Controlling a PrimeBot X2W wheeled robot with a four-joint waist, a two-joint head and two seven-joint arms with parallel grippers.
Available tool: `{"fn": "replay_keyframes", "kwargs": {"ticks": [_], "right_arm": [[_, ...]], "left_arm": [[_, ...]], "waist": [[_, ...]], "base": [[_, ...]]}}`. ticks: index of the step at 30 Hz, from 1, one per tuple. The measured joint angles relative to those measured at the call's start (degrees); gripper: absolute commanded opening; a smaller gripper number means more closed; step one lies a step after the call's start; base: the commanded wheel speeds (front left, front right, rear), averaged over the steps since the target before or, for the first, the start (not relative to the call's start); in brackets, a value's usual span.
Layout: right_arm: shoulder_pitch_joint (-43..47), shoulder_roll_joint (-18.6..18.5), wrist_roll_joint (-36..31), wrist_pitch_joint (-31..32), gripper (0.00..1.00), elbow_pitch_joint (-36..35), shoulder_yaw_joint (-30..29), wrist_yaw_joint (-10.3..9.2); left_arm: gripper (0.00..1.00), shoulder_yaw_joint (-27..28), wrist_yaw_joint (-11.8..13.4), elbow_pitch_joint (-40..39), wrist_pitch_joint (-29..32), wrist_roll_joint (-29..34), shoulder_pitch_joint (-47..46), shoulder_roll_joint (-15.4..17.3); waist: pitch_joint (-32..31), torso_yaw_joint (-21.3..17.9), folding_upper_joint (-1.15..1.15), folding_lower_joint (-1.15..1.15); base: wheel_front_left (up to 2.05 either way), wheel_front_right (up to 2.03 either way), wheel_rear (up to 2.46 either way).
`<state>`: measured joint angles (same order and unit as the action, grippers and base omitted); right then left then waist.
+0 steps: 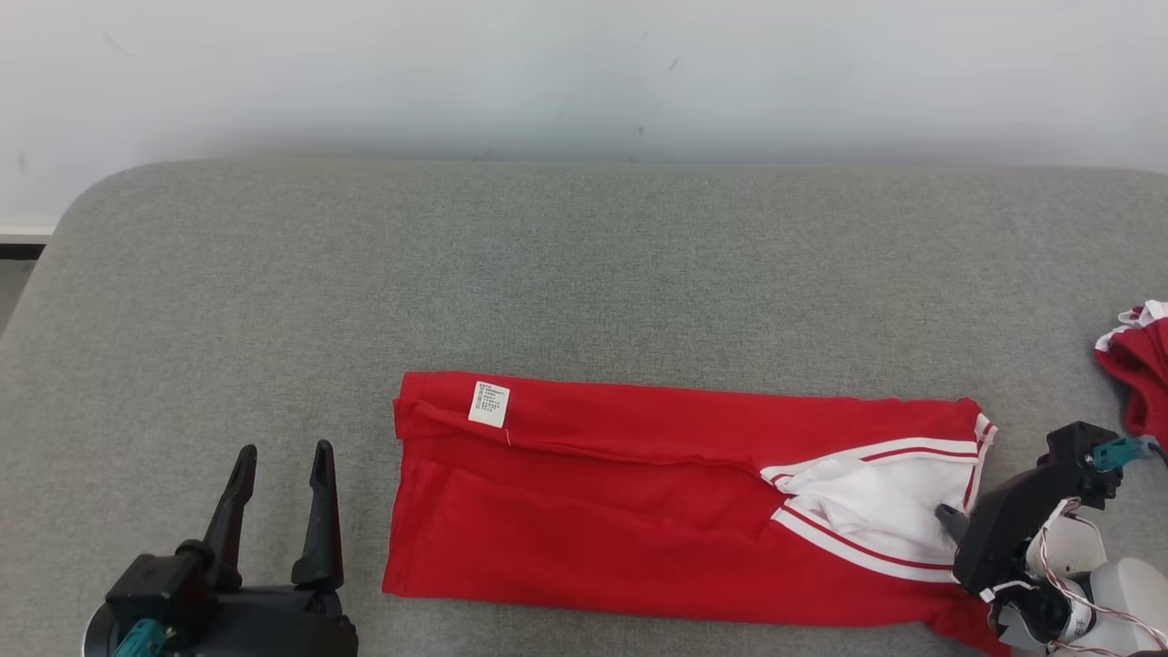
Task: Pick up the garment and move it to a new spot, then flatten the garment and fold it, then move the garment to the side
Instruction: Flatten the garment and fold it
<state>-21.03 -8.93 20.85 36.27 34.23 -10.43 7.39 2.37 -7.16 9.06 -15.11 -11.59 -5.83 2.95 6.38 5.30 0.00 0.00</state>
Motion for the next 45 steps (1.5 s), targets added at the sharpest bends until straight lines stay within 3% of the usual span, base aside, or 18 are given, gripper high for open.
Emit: {"fn": "replay_keyframes", "kwargs": {"ticks": [5,9,14,22,27,34,39,45], "right_arm": [[-1.09,-0.02,-2.07,-3.86,0.00,1.40,-2.46,0.24],[-1.18,-2.65,-3.92,-5.99,0.00,0.43,-5.15,0.20],[-0.49,-5.55,-4.90,-6.82,0.00,-4.03,-8.15,0.20],[2.51,-7.40,-6.72,-2.92,0.00,-13.43,-11.24,0.18],[4.09,-5.14,-5.66,1.34,0.00,-20.60,-5.13,0.18],[6.07,-1.63,-3.70,6.10,0.00,-28.26,9.24,0.18],[5.13,0.80,-2.03,7.12,0.00,-27.48,19.16,0.18],[1.96,3.47,-0.74,6.26,0.00,-21.76,27.38,0.18]], "left_arm": [[1.00,0.02,-0.25,0.77,0.00,-0.02,-0.72,-0.01],[1.00,0.00,-0.26,0.85,0.00,-0.42,-0.31,-0.03],[1.00,0.30,-0.26,0.92,0.00,-1.11,0.71,-0.03],[1.00,0.07,0.08,1.32,0.00,-1.86,1.39,-0.04],[1.00,0.12,0.08,1.78,0.00,-1.99,1.32,-0.04],[1.00,0.18,0.07,1.91,0.00,-2.01,1.30,-0.04],[1.00,0.02,0.05,1.78,0.00,-1.93,1.22,-0.05],[1.00,-1.24,0.03,1.81,0.00,-1.94,0.92,-0.05]], "waist": [[-0.09,-0.67,0.00,0.00],[-0.60,-1.43,0.01,0.01],[-1.32,-2.70,0.01,0.00],[-2.71,-3.96,0.01,0.00],[-3.19,-4.12,0.00,0.00],[-3.56,-3.37,0.01,0.00],[-3.44,-2.64,0.01,0.00],[-3.15,-1.45,0.00,0.00]], "base": [[0.00,0.00,0.00],[0.00,0.00,0.00],[0.00,0.00,0.00],[0.00,0.00,0.00],[0.00,0.00,0.00],[0.00,0.00,0.00],[0.00,0.00,0.00],[0.00,0.00,0.00]]}}
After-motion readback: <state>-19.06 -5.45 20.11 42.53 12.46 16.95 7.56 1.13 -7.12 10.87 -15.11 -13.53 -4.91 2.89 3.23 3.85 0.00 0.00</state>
